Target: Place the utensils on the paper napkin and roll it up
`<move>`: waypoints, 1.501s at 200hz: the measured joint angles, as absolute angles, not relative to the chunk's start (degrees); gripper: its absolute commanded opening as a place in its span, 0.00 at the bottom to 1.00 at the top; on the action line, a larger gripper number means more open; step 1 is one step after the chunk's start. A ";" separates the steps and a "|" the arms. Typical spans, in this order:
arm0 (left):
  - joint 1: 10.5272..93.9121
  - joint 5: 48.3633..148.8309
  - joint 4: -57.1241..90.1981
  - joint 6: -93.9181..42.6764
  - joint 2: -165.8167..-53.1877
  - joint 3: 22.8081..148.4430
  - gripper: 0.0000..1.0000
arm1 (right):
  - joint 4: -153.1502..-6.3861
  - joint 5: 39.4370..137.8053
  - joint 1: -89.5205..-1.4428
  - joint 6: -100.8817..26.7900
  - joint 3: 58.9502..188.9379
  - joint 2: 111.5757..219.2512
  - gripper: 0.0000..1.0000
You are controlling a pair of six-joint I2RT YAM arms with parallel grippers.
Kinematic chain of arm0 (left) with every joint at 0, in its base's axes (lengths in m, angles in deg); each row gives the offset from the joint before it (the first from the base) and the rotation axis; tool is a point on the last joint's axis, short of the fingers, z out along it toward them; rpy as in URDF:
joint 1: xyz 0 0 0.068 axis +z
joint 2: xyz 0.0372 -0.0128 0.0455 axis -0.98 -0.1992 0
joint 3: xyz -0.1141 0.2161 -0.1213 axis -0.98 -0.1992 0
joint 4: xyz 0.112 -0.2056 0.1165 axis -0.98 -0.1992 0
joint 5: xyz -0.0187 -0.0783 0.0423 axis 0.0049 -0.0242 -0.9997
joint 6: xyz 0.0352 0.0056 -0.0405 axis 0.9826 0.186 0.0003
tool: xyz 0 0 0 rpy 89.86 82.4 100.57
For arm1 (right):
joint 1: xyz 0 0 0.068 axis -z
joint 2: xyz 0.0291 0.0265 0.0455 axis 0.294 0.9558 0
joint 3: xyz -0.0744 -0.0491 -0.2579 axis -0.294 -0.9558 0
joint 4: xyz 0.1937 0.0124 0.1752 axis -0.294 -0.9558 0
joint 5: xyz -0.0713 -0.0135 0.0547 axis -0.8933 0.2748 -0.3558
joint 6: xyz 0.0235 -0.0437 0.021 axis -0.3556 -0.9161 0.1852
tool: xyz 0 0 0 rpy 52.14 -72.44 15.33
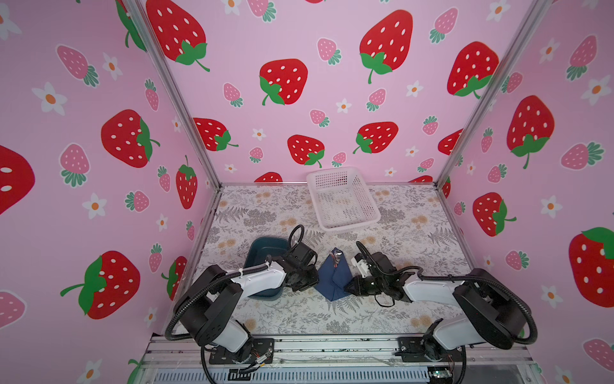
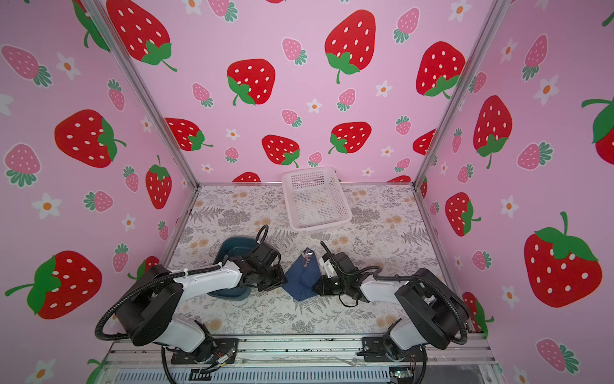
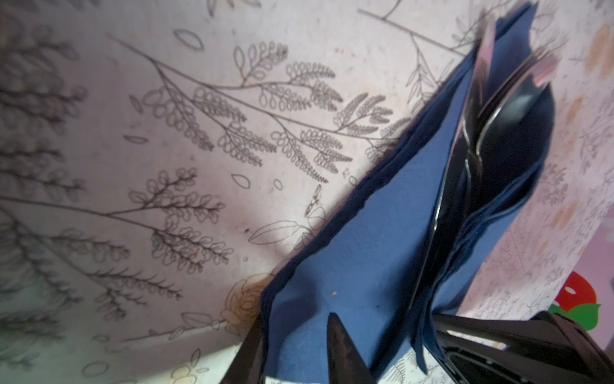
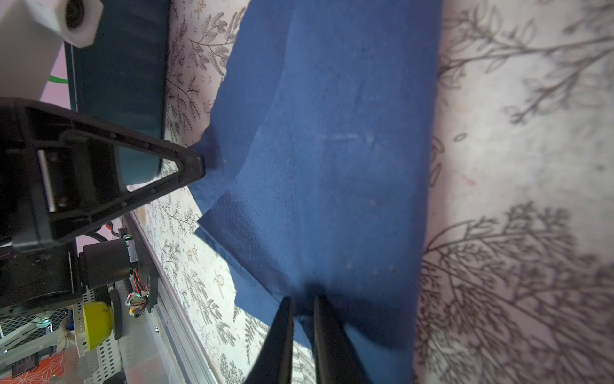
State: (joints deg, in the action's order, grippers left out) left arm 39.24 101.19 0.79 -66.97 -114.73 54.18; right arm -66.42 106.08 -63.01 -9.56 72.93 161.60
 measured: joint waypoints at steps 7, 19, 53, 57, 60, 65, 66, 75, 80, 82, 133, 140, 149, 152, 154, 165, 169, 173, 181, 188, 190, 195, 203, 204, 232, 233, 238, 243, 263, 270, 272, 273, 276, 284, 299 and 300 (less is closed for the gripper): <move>39.22 101.21 1.36 -67.47 -114.73 53.92 0.24 | -66.42 106.08 -63.01 -9.56 72.93 161.60 0.17; 39.24 101.24 2.45 -68.04 -114.73 53.44 0.21 | -66.42 106.08 -63.01 -9.53 72.93 161.60 0.17; 39.22 101.21 4.39 -69.59 -114.71 52.56 0.09 | -66.42 106.08 -63.07 -9.45 72.93 161.60 0.17; 39.22 101.24 4.55 -69.79 -114.73 52.56 0.08 | -66.42 106.08 -63.07 -9.47 72.93 161.60 0.17; 39.22 101.24 4.66 -69.61 -114.73 52.56 0.07 | -66.42 106.08 -63.07 -9.45 72.93 161.60 0.17; 39.22 101.21 4.87 -69.83 -114.71 52.56 0.04 | -66.42 106.08 -63.07 -9.47 72.93 161.60 0.17; 39.22 101.24 4.94 -69.83 -114.73 52.56 0.03 | -66.42 106.08 -63.07 -9.47 72.93 161.60 0.17; 39.22 101.24 5.12 -69.88 -114.71 52.56 0.00 | -66.40 106.08 -63.07 -9.47 72.93 161.60 0.17; 39.22 101.24 5.22 -69.98 -114.71 52.56 0.00 | -66.40 106.08 -63.10 -9.47 72.93 161.60 0.17; 39.22 101.24 5.31 -69.94 -114.71 52.56 0.00 | -66.38 106.08 -63.10 -9.47 72.93 161.60 0.17; 39.22 101.96 6.25 -69.53 -112.66 52.56 0.00 | -64.76 106.38 -63.12 -9.49 72.93 161.16 0.20; 39.22 102.13 6.32 -69.39 -112.39 52.59 0.00 | -64.41 106.47 -63.14 -9.49 72.93 161.05 0.20; 39.22 102.37 6.43 -69.26 -112.13 52.61 0.00 | -64.02 106.51 -63.18 -9.51 72.93 161.05 0.20; 39.22 102.44 6.49 -69.24 -112.07 52.61 0.00 | -63.95 106.53 -63.21 -9.51 72.93 161.05 0.20; 39.22 102.50 6.51 -69.24 -112.02 52.63 0.00 | -63.93 106.53 -63.23 -9.51 72.93 161.05 0.20; 39.22 102.92 6.60 -69.18 -111.96 52.69 0.00 | -63.87 106.56 -63.29 -9.51 72.93 161.05 0.20; 39.22 103.05 6.67 -69.18 -111.93 52.72 0.00 | -63.84 106.56 -63.34 -9.51 72.93 161.05 0.19; 39.20 103.23 6.67 -69.13 -111.91 52.74 0.00 | -63.84 106.56 -63.38 -9.51 72.93 161.05 0.19; 39.16 103.44 6.71 -69.07 -111.93 52.89 0.00 | -63.78 106.58 -63.51 -9.51 72.93 161.05 0.17; 39.09 103.77 6.80 -68.98 -111.93 53.04 0.00 | -63.69 106.62 -63.62 -9.51 72.93 161.12 0.17; 39.09 103.86 6.80 -68.96 -111.93 53.11 0.00 | -63.65 106.64 -63.64 -9.62 72.93 161.14 0.17; 39.02 104.12 6.80 -68.85 -111.93 53.33 0.00 | -63.56 106.67 -63.73 -9.56 72.93 161.20 0.17; 38.96 104.58 6.80 -68.72 -111.93 53.72 0.00 | -63.49 106.71 -63.84 -9.60 72.95 161.34 0.17; 38.94 104.62 6.80 -68.69 -111.93 53.77 0.00 | -63.49 106.71 -63.86 -9.60 72.95 161.36 0.17; 38.52 105.80 6.82 -67.91 -111.93 55.67 0.00 | -63.47 106.75 -64.08 -9.60 72.95 162.12 0.17; 38.52 105.83 6.82 -67.86 -111.93 55.71 0.00 | -63.47 106.75 -64.10 -9.62 72.93 162.17 0.17; 38.41 105.96 6.86 -67.73 -111.93 55.99 0.00 | -63.47 106.77 -64.15 -9.62 72.95 162.32 0.17; 38.33 106.11 6.91 -67.69 -111.93 56.24 0.00 | -63.45 106.80 -64.21 -9.62 72.95 162.45 0.17; 37.93 106.55 6.97 -67.34 -111.93 56.80 0.00 | -63.19 106.93 -64.39 -9.62 72.93 162.97 0.17; 37.84 106.77 6.97 -67.32 -111.93 56.87 0.00 | -63.06 106.93 -64.47 -9.62 72.95 163.08 0.17; 37.82 106.83 6.97 -67.32 -111.93 56.89 0.00 | -63.03 106.93 -64.47 -9.62 72.95 163.11 0.17; 37.80 106.83 6.97 -67.32 -111.93 56.91 0.00 | -63.03 106.93 -64.50 -9.62 72.95 163.13 0.17; 37.76 106.85 6.95 -67.30 -111.93 56.93 0.00 | -63.01 106.93 -64.52 -9.62 72.95 163.17 0.17; 37.67 106.90 6.95 -67.27 -111.93 57.00 0.00 | -62.99 106.93 -64.54 -9.62 72.95 163.26 0.17; 37.52 107.29 6.89 -67.21 -111.93 57.39 0.00 | -62.90 106.88 -64.63 -9.62 72.95 163.48 0.17; 37.52 107.29 6.89 -67.21 -111.93 57.44 0.00 | -62.90 106.86 -64.63 -9.62 72.95 163.48 0.17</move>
State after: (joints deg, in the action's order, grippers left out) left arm 37.52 107.29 6.89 -67.21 -111.93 57.44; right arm -62.90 106.86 -64.63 -9.62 72.95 163.48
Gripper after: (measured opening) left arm 0.042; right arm 0.167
